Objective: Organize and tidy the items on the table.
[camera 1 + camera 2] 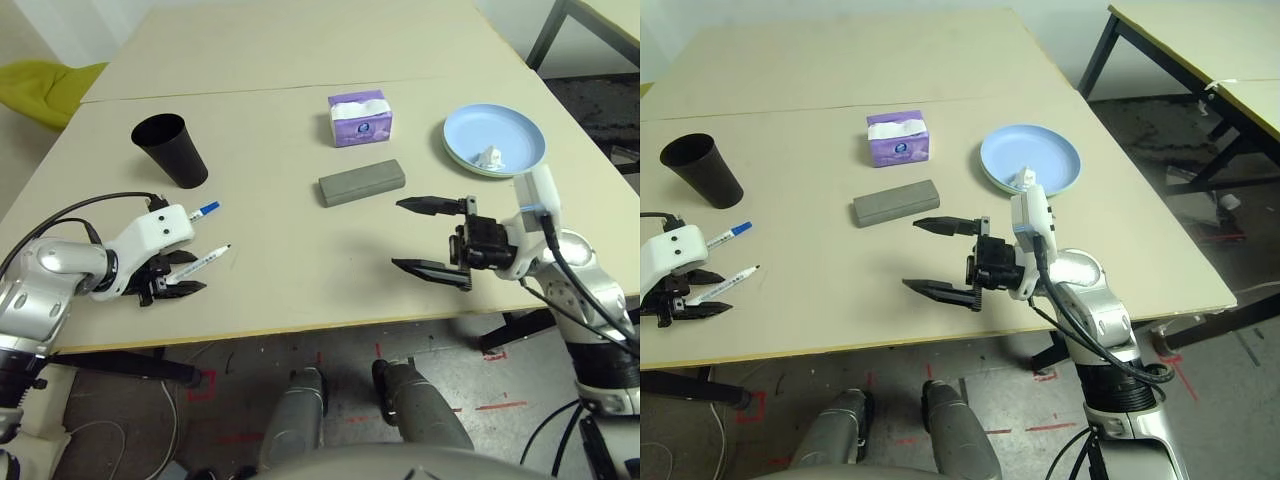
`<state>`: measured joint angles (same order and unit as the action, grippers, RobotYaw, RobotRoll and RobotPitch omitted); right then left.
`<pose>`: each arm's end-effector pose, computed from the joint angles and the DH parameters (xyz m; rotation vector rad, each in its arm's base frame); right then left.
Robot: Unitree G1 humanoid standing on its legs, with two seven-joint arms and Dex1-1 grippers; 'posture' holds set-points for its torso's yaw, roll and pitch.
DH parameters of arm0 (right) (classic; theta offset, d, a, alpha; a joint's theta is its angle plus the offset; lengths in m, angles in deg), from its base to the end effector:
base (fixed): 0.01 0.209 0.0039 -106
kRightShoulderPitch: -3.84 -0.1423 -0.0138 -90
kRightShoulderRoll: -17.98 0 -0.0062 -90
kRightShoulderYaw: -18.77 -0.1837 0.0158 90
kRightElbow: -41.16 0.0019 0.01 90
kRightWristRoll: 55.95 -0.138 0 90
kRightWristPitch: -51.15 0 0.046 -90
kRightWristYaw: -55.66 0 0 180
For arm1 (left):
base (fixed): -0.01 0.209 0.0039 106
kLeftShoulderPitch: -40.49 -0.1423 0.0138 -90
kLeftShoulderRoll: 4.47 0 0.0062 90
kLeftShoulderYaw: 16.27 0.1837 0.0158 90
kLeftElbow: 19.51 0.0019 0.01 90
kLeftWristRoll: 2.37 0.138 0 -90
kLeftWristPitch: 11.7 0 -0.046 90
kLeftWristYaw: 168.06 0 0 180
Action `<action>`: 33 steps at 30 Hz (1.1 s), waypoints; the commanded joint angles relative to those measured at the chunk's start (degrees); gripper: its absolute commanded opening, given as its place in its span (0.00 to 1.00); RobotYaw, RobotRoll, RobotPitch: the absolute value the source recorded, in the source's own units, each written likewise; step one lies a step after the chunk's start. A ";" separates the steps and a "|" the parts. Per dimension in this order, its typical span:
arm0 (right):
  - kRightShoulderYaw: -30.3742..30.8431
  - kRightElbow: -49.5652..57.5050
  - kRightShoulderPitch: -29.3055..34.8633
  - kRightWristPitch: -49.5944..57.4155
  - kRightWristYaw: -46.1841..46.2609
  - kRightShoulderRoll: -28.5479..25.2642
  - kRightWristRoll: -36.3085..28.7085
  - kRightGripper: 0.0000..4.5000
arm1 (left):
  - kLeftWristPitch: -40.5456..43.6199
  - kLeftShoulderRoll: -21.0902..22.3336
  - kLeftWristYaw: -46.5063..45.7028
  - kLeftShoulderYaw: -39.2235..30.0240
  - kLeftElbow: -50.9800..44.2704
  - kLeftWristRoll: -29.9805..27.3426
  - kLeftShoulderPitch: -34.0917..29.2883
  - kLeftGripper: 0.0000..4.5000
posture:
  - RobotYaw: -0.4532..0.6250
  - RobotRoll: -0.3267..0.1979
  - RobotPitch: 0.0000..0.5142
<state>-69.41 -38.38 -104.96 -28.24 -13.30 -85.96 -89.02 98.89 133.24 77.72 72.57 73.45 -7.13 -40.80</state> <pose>0.2492 -0.2013 0.1593 -0.1438 -0.2540 1.4193 0.2201 0.3331 0.1776 0.7402 0.7295 -0.7807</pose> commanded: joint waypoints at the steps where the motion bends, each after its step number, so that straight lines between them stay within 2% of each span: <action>1: 0.16 0.99 0.23 0.51 0.16 -0.27 -0.27 1.00 | -0.28 -0.22 1.00 1.25 0.83 0.09 0.15 0.13 | 0.34 0.62 0.35; 2: 0.17 1.05 0.24 0.58 0.22 -0.23 -0.29 1.00 | -0.20 -0.07 1.71 1.15 0.51 -0.39 0.11 0.07 | 0.34 0.62 0.35; 3: 0.21 1.08 0.23 0.63 0.29 -0.20 -0.29 1.00 | -0.22 0.13 2.73 1.00 0.06 -1.07 0.05 0.06 | 0.34 0.62 0.35; 7: 0.21 0.94 0.23 0.64 0.36 -0.17 -0.33 1.00 | 0.50 0.81 7.74 -0.37 -2.99 -5.46 -0.46 0.06 | 0.35 0.62 0.34; 10: 0.08 0.75 0.24 0.60 0.35 -0.09 -0.46 1.00 | 4.16 -0.07 10.58 -3.35 -6.81 -12.42 0.30 0.06 | 0.35 0.62 0.34; 12: -0.24 0.72 0.07 0.87 0.82 0.36 -1.03 1.00 | 9.77 -2.25 10.06 -6.97 -9.09 -19.76 3.00 0.06 | 0.35 0.62 0.34; 14: -0.42 0.59 -0.20 1.15 1.17 0.77 -1.45 1.00 | 15.47 -5.84 6.49 -11.66 -9.10 -26.78 8.27 0.06 | 0.36 0.62 0.34; 16: -0.44 0.42 -0.33 1.33 1.36 1.06 -1.59 1.00 | 18.27 -8.94 1.55 -15.50 -7.52 -30.03 12.97 0.06 | 0.36 0.62 0.34; 23: -1.86 -0.27 -0.01 3.45 7.76 2.82 -1.07 1.00 | 14.33 -15.86 -17.16 -23.44 -2.81 -26.93 18.13 0.06 | 0.37 0.62 0.35; 33: -1.10 -0.48 1.68 3.87 14.09 3.74 1.47 1.00 | 4.23 -17.76 -32.93 -26.54 3.34 -20.47 22.17 0.06 | 0.38 0.62 0.34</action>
<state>-70.75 -38.48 -104.02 -24.46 0.42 -82.47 -88.52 104.96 115.72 46.75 46.82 74.72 -29.31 -19.06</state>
